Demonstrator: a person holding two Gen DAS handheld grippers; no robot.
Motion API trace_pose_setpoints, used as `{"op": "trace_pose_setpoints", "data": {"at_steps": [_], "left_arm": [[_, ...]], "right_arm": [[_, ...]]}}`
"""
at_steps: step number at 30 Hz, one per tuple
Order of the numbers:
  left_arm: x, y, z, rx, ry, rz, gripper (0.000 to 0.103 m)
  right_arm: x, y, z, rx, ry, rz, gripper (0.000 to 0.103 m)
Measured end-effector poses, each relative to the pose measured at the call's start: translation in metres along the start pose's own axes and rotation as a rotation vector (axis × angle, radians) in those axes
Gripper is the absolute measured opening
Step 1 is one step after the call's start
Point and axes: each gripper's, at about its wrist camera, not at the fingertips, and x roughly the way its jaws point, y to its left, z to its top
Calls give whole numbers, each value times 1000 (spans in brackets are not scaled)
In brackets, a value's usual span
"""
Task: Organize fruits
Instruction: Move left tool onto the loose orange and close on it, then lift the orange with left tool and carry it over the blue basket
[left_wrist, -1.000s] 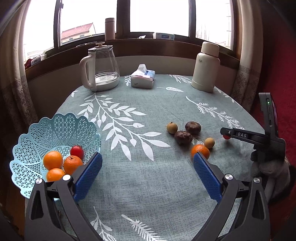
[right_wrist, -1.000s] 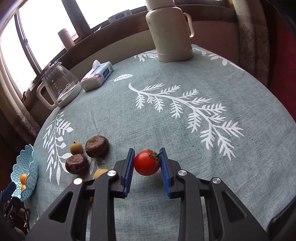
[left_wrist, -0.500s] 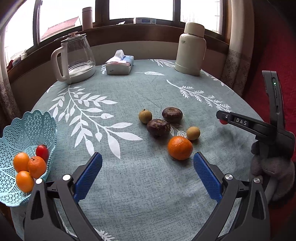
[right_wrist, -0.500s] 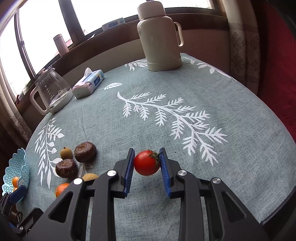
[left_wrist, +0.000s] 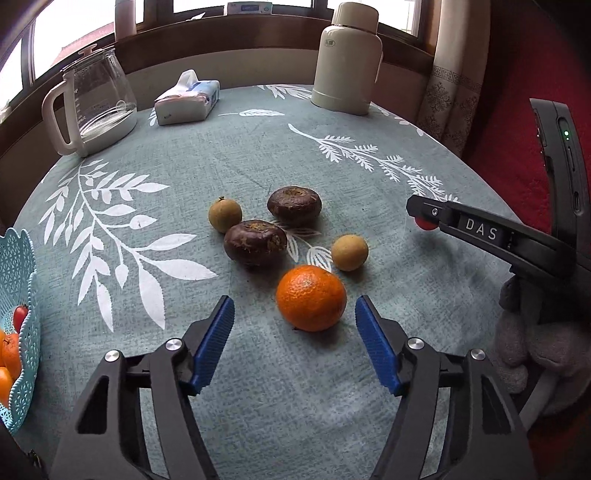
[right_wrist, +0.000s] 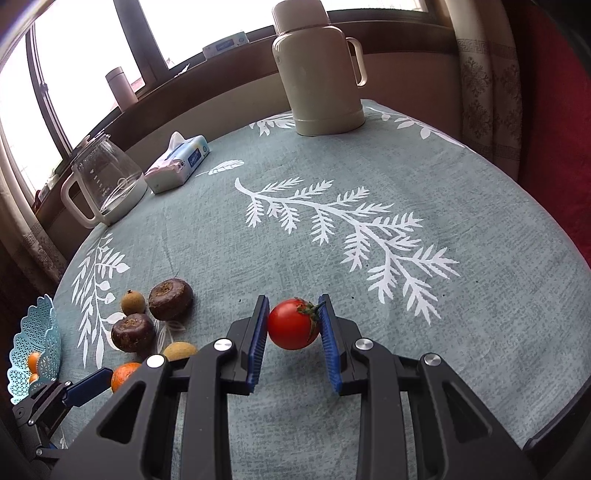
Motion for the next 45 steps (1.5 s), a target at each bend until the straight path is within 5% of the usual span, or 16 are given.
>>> {"op": "trace_pose_setpoints", "data": {"at_steps": [5,25,45], "left_arm": [[7,-4,1,10,17,-34,41],[-22,14,-11,-60,-50,3,41],[-105,54,-7,-133,-235,122,41]], "right_arm": [[1,0,0,2,2,6,28],[-4,-2,0,10,-6,28,28],[-30,4,-11,13,-13,148,28]]}}
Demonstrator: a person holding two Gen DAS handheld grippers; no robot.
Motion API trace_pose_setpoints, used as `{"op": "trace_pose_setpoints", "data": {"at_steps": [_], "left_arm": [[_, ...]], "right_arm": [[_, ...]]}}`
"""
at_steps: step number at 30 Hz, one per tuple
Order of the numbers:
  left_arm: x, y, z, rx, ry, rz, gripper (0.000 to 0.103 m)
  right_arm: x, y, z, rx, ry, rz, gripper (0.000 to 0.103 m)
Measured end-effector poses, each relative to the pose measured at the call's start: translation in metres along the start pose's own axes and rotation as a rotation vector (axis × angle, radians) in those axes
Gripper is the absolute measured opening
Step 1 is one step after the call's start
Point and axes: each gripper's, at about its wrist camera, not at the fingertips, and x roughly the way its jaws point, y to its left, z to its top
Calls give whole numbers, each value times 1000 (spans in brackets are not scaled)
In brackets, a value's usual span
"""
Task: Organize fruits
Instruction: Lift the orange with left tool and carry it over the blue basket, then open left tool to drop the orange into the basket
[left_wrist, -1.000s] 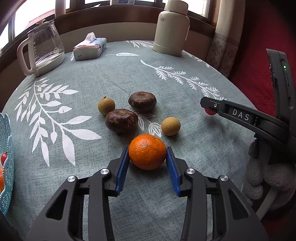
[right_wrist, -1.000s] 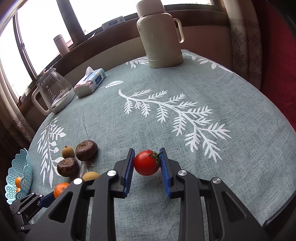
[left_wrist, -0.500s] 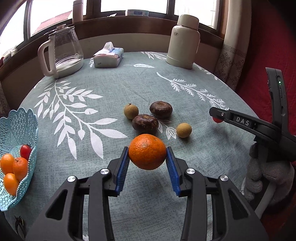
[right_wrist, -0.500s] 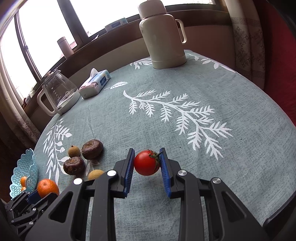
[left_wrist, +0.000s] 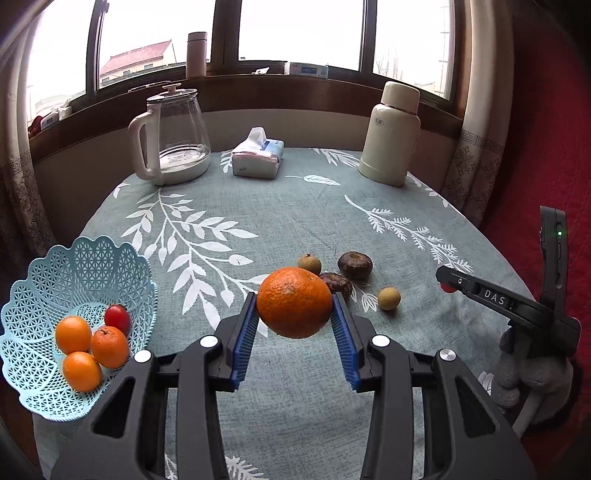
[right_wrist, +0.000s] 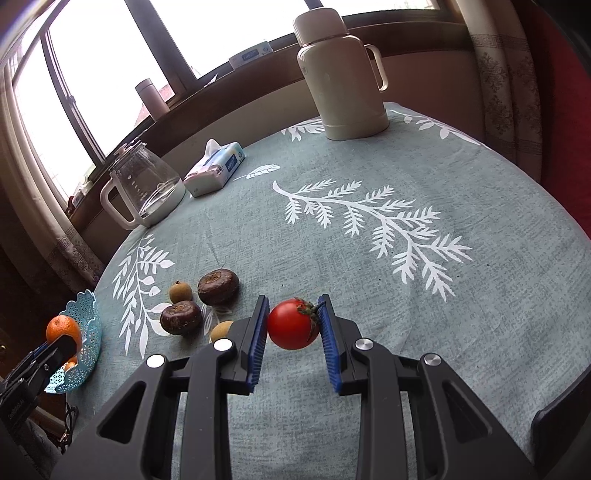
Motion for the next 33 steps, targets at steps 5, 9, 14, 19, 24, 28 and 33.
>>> {"op": "trace_pose_setpoints", "data": {"at_steps": [5,9,14,19,24,28,33], "left_arm": [[-19,21,7,-42,-40,18,41],[-32,38,9,-62,-63,50,41],[-43,66,4,-100,-75,103,41],[-53,99,-5,-158,-85,160,41],[-65,126,-12,-197,-102,215,41],[-68,143,-19,-231,-96,241,41],[-65,149,-28,-244,-74,255,43]], "right_arm": [[-2,11,-4,-11,7,32,28],[-5,19,-6,-22,11,58,28],[-8,24,-9,-30,14,74,28],[-6,27,-11,-36,25,76,28],[-6,30,-12,-42,26,75,28],[-5,32,-13,-50,30,76,28],[-6,36,-14,-59,34,81,28]]}}
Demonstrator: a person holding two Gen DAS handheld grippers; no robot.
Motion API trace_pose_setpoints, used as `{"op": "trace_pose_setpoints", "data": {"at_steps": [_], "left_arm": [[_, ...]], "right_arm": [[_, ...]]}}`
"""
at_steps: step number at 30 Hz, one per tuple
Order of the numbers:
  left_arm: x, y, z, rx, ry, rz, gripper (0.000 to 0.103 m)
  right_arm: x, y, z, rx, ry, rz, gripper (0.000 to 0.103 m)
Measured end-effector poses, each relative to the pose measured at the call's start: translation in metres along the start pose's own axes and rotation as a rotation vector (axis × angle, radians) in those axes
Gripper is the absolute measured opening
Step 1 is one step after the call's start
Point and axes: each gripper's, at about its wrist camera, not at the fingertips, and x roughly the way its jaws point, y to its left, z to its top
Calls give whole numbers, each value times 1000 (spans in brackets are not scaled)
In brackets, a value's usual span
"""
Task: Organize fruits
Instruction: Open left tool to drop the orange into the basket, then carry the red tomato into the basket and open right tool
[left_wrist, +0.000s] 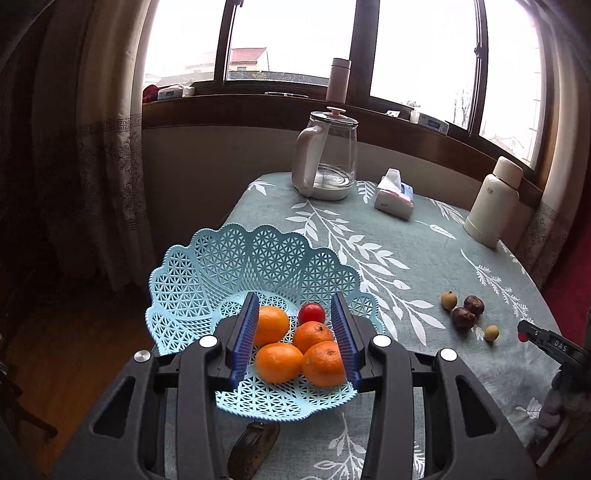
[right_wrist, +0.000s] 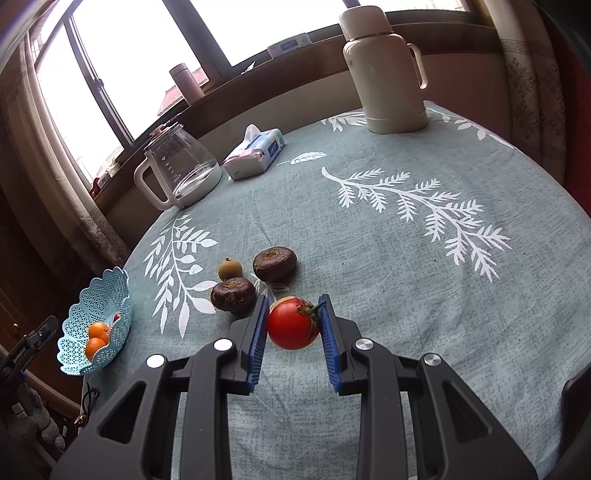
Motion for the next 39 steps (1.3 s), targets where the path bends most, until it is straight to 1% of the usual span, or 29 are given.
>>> {"op": "trace_pose_setpoints", "data": {"at_steps": [1,3,7,9,10,13,16,19,22,27,30,33,39], "left_arm": [[1,1,-2,-1,7,1,44],[3,3,-5,-5,11,10,58],[3,4,-9,-5,15,12,62],[2,5,-10,-7,9,13,73],[1,5,-10,-7,6,14,75],[0,7,-11,-11,3,13,85],[-1,8,-11,-14,2,14,87],[-2,9,-13,-15,-1,15,89],[-2,10,-14,-15,-1,16,89],[-3,17,-13,-32,-9,15,90],[-6,22,-12,-44,-20,15,93],[-8,26,-11,-53,-26,12,93],[-7,28,-11,-62,-28,3,94]], "right_arm": [[0,1,0,-2,2,1,28],[0,2,-1,-6,5,6,28],[2,4,-1,-3,24,38,28],[3,5,-2,3,35,58,28],[3,6,-2,6,40,67,28],[4,8,-1,10,49,92,28],[4,13,0,8,55,110,28],[3,25,2,-26,52,118,28],[2,44,5,-70,51,136,28],[8,86,11,-155,58,178,28],[18,113,12,-185,87,222,28],[29,144,9,-223,117,258,28],[60,193,0,-248,198,302,28]]}}
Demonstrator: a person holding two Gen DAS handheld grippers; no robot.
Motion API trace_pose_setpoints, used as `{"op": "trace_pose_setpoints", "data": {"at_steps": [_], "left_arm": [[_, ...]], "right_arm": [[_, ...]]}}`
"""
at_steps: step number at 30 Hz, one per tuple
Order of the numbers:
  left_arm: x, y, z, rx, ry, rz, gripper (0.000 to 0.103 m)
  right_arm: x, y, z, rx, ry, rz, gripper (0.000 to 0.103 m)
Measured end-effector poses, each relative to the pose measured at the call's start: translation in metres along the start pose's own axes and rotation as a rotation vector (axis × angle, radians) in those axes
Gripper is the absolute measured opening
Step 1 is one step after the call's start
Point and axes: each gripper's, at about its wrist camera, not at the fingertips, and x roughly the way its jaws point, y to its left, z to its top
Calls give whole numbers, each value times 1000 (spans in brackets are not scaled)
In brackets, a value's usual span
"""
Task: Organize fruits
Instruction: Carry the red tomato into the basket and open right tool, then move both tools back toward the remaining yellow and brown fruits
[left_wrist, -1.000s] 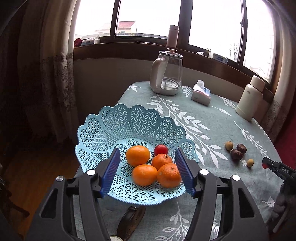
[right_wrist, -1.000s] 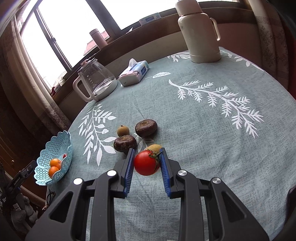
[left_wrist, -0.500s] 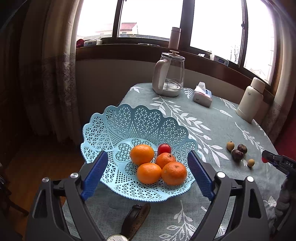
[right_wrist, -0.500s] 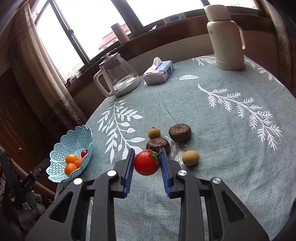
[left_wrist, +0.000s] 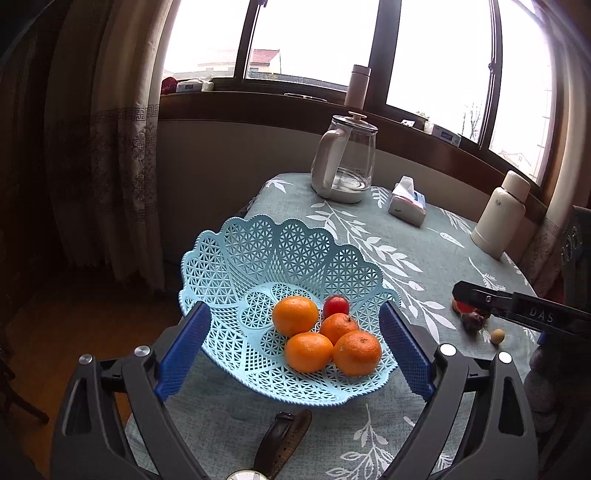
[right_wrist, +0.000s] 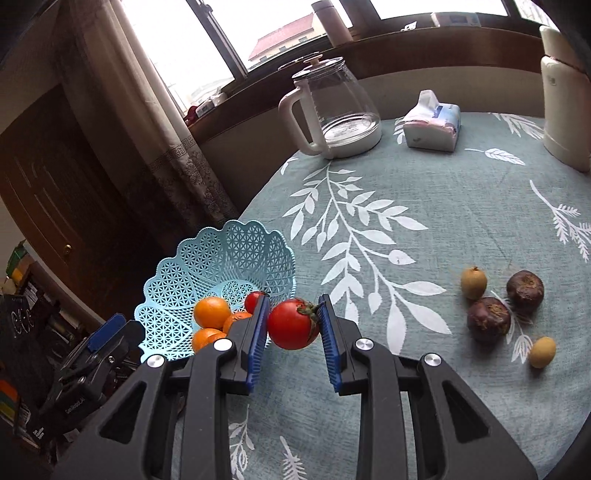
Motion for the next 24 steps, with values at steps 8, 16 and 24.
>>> {"op": "trace_pose_setpoints", "data": {"at_steps": [8,16,24], "left_arm": [[4,2,-1,-9,12,-17,94],[12,2,-4,-4,34,-18,94],[36,-25,-15,91,103,-29,94]], "right_arm": [[43,21,8,28,83,50,29],[35,2,3,82,64,32,32],[19,-20,-6,127,41,13,32]]}}
